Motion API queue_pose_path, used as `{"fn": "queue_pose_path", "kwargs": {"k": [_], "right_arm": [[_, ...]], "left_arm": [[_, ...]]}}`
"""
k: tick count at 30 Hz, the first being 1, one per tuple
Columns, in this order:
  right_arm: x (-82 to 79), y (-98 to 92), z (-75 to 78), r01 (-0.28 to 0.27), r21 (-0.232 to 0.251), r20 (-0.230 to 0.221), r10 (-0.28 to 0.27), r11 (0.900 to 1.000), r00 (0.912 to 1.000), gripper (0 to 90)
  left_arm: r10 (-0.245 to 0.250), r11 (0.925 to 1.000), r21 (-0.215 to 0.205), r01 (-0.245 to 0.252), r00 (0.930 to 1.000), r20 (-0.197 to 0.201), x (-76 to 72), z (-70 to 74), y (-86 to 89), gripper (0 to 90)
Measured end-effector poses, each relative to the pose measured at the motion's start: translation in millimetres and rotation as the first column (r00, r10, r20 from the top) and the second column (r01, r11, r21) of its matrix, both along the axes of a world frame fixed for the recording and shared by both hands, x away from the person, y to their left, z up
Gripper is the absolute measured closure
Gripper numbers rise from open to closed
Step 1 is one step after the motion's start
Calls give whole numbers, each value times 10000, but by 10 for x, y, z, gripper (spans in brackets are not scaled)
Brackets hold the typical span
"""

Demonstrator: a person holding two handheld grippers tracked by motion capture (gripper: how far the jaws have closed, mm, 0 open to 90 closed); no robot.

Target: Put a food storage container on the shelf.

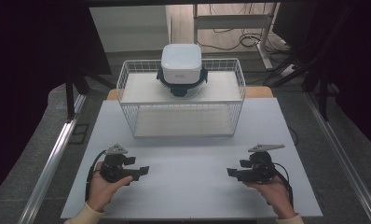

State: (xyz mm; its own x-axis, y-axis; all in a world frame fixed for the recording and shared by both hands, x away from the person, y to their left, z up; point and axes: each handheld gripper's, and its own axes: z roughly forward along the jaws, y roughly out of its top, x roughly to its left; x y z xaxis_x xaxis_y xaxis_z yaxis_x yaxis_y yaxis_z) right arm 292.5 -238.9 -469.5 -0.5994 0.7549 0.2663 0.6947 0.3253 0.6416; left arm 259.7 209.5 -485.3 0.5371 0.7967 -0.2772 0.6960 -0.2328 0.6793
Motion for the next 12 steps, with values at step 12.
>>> {"fn": "queue_pose_path", "kwargs": {"k": [12], "right_arm": [[-16, -41, 15, 63, -6, 101, -63, 10000, 9999, 268]], "left_arm": [[42, 10000, -40, -42, 9999, -127, 31, -26, 9, 254]]}}
